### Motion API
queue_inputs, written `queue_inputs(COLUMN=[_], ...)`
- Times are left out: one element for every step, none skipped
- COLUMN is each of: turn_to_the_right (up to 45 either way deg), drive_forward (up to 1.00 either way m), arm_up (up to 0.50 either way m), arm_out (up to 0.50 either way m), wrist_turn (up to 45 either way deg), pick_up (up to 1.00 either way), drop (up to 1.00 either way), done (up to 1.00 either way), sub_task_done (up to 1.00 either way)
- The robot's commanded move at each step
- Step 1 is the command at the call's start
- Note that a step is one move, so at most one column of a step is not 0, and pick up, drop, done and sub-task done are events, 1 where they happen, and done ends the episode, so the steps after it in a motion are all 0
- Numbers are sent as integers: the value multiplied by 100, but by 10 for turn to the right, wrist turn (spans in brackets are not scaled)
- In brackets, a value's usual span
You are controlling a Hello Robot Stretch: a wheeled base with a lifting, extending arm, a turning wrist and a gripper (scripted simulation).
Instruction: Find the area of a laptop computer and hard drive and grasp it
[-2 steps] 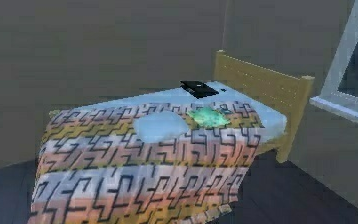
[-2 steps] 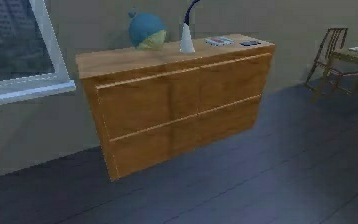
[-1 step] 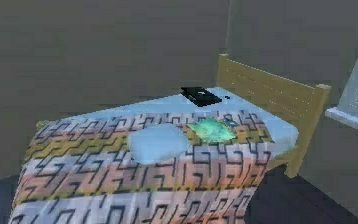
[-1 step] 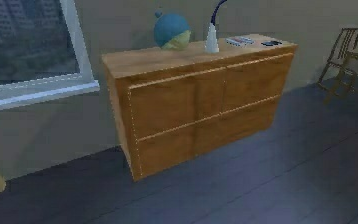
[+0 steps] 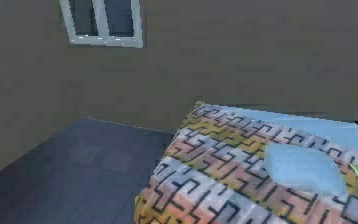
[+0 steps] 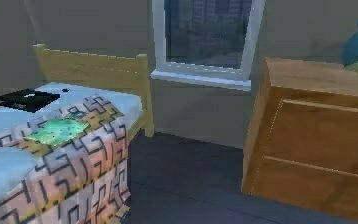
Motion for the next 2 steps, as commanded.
queue_inputs(turn_to_the_right=[-300,450], drive_forward=[0,0], arm_up=[0,0], arm_out=[0,0], wrist_turn=[0,0], pick_up=[0,0], drop=[0,0], done=[0,0], sub_task_done=[0,0])
